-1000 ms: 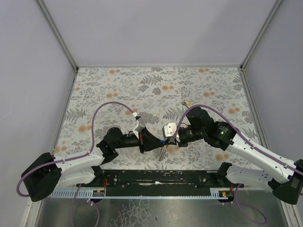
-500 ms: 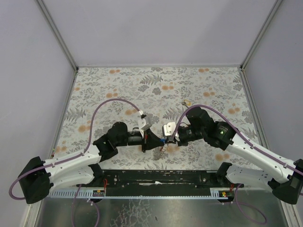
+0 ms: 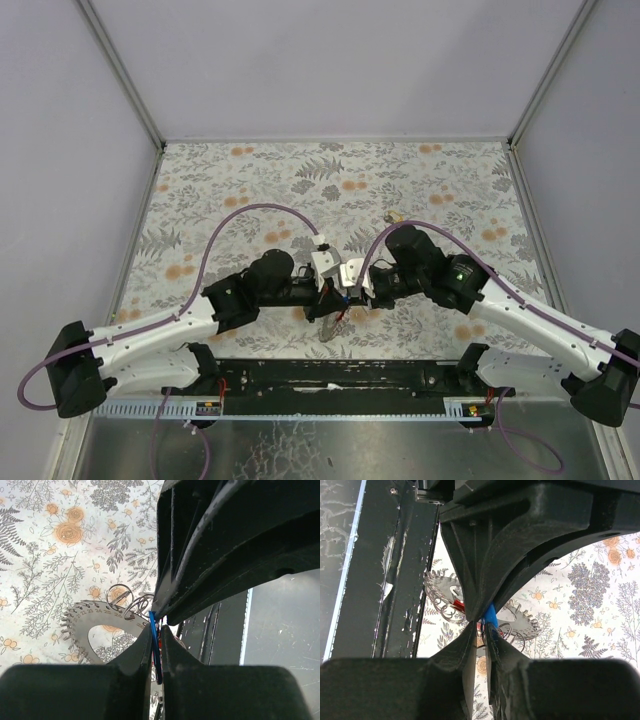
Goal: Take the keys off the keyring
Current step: Remove the key from the keyring.
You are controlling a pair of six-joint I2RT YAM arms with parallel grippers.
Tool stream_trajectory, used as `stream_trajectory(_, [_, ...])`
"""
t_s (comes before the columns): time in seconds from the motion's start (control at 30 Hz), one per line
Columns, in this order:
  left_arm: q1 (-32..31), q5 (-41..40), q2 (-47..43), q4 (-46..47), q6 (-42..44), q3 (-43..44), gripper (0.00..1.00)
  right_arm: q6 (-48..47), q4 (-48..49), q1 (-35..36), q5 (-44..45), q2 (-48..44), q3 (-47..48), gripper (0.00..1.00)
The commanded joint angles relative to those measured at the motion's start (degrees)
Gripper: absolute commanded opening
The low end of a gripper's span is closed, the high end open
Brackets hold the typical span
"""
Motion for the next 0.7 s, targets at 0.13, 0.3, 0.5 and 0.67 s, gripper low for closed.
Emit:
stream_trajectory(0.13, [-0.98,0.10,-0.73,1.19,2.02,4.66,0.00,-1.68,1.09,1.59,-0.25,0.97,1.95,0.19])
stream_trajectory(0.3, [-0.99,0.62,-0.80,0.89,2.30,5.13,0.00,-2.72,0.96,2.11,0.98,1.03,1.25,0.24])
stream_trajectory(0.5, [-0.98,0.62,-1.03,0.74,2.65,5.36,0.00,-3.52,0.55,2.28,2.23,1.11,1.04,0.24])
stream_trajectory(0.67, [-0.93,0.93,-0.92,1.01,2.66,5.62,0.00,-3.66,1.12,2.73,3.87,1.36,0.75,0.24])
